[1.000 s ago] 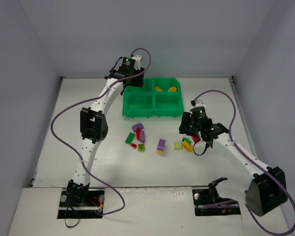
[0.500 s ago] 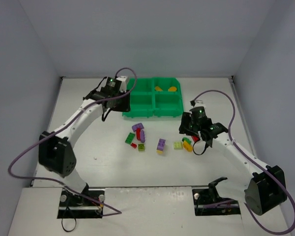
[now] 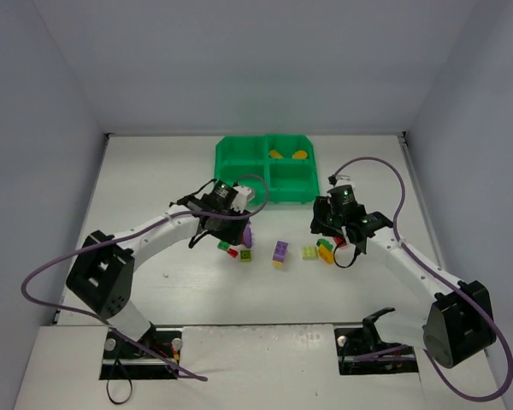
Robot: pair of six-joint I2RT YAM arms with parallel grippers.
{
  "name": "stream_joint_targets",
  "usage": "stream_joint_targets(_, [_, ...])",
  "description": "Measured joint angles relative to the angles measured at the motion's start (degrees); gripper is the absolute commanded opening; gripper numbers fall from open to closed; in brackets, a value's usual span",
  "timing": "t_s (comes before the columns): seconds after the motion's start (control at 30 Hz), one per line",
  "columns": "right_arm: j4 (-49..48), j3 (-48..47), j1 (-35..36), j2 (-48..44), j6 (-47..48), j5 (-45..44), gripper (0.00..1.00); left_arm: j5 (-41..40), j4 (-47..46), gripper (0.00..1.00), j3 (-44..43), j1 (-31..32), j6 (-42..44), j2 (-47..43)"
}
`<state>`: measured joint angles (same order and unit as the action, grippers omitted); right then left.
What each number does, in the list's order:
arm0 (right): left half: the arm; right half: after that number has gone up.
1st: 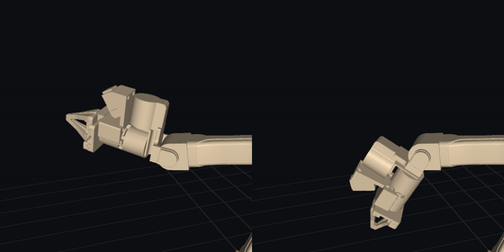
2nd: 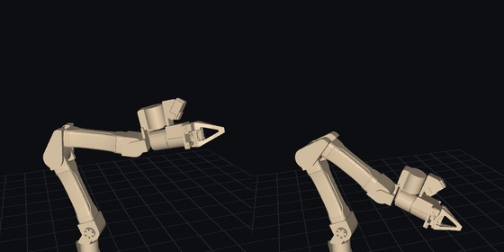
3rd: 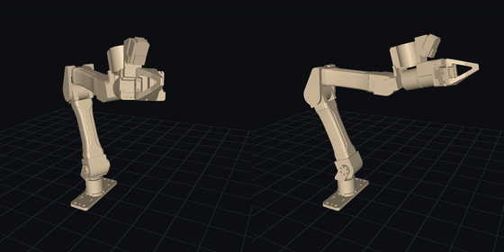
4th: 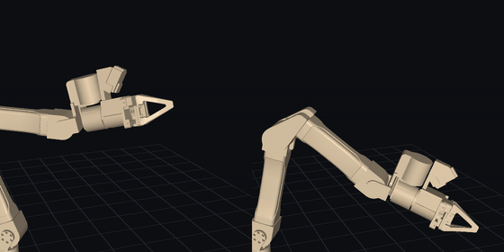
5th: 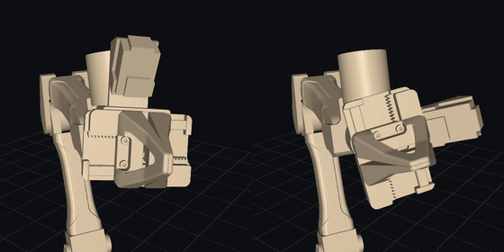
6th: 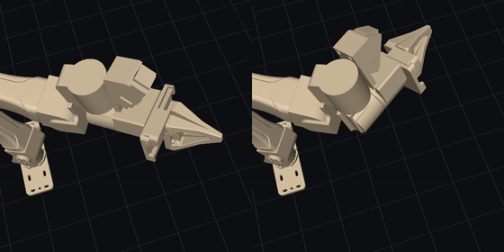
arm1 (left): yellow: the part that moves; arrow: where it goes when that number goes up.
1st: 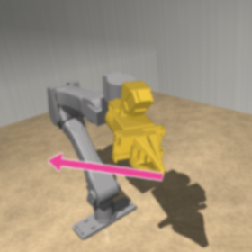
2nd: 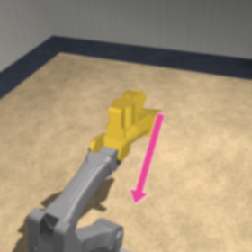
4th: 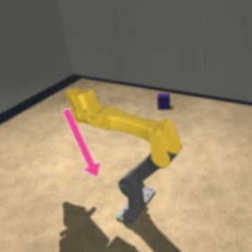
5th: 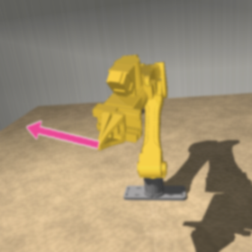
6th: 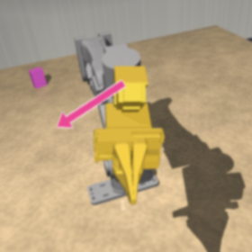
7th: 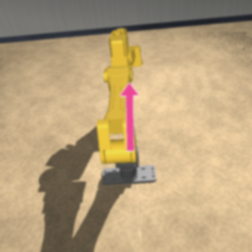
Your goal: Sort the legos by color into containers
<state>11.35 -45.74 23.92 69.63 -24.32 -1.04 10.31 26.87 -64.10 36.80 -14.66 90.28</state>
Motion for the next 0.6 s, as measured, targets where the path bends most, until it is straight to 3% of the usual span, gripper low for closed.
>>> stream_joint_targets(0.37, [-0.35, 1.29, 0.0, -1.57, -0.11, 0.35, 0.44, 4.98, 3.58, 0.46, -4.11, -0.15, 22.71, 6.69])
stream_joint_targets(0.6, [-0.42, 1.62, 0.0, -2.8, -0.26, 0.42, 0.44, 8.66, 5.7, 0.46, -4.0, -0.15, 31.04, 7.72])
